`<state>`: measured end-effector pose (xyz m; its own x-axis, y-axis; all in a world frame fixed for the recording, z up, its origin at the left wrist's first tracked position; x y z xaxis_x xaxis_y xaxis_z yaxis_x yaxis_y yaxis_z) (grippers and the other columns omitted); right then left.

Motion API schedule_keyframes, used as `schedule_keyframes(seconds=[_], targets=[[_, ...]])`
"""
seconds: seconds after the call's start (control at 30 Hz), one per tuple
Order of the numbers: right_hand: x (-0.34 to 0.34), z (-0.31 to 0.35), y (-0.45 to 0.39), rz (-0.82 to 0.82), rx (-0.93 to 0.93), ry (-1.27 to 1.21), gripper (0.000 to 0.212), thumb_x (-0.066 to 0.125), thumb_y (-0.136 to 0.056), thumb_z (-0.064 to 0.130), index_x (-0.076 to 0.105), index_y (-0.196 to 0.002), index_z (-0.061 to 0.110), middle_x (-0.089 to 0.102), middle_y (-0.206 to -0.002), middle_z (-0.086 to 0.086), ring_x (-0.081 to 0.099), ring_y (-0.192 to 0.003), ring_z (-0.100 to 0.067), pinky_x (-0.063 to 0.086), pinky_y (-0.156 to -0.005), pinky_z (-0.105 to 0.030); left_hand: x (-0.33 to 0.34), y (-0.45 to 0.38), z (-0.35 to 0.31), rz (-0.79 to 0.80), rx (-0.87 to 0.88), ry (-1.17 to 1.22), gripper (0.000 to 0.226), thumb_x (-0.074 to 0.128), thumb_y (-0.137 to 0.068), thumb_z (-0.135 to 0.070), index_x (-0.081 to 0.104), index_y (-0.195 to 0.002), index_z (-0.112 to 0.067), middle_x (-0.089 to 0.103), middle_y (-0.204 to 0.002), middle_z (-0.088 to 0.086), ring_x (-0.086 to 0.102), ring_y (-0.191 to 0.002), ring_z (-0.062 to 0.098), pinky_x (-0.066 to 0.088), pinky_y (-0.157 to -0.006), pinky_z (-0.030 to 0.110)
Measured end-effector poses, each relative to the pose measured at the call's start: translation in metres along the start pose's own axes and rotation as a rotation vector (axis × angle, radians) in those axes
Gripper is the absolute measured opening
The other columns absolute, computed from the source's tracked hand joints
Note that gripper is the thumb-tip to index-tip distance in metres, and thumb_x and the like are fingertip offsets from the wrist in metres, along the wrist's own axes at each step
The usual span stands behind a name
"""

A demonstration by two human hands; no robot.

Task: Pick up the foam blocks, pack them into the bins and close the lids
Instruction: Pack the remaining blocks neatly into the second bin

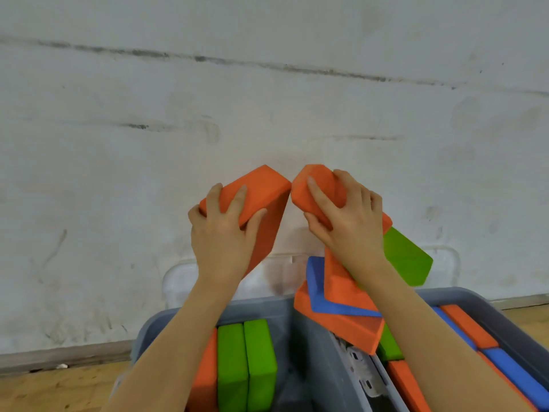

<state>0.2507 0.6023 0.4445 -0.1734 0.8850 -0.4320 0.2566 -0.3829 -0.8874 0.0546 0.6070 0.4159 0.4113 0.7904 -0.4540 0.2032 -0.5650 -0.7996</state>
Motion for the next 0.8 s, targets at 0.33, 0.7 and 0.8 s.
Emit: schedule_keyframes(seconds=[0.33,0.7,0.8], targets=[[0.052,0.108,0.016,0.216,0.110,-0.182,0.050,0.044,-0.083,0.052,0.060,-0.122,0.026,0.054,-0.129,-0.011,0.061,-0.081,-0.036,0.046,-0.067,-0.039,-0.025,0.051,0.120,0.042,-0.176,-0.112,0.057,0.046,-0.081,-0.059,0.063,-0.120,-0.021,0.051,-0.130,0.012,0.046,-0.095,0.045,0.049,-0.064,0.047],[0.132,0.152,0.143,0.745,0.372,-0.316,0.052,0.043,-0.092,0.053,0.038,-0.140,0.032,0.027,-0.146,0.000,0.048,-0.115,-0.032,0.040,-0.089,-0.044,0.013,0.154,0.169,0.389,-0.442,-0.169,0.054,0.048,-0.091,-0.052,0.044,-0.138,-0.026,0.026,-0.144,0.011,0.034,-0.111,0.042,0.042,-0.083,0.048],[0.134,0.153,0.140,0.801,0.285,-0.377,0.057,0.045,-0.091,0.047,0.030,-0.144,0.030,0.021,-0.149,-0.002,0.045,-0.118,-0.034,0.040,-0.090,-0.045,0.011,0.155,0.172,0.448,-0.421,-0.200,0.055,0.043,-0.092,-0.052,0.037,-0.142,-0.030,0.027,-0.142,0.012,0.036,-0.108,0.041,0.041,-0.080,0.045]])
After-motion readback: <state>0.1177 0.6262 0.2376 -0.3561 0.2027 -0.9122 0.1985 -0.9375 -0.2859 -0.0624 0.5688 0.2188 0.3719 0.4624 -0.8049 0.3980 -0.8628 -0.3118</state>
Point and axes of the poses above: each hand's wrist, its own y-axis away from the middle knuckle, its own x-axis out of the palm, z = x × y, the point moved 7 cm from there along -y, towards the middle knuckle
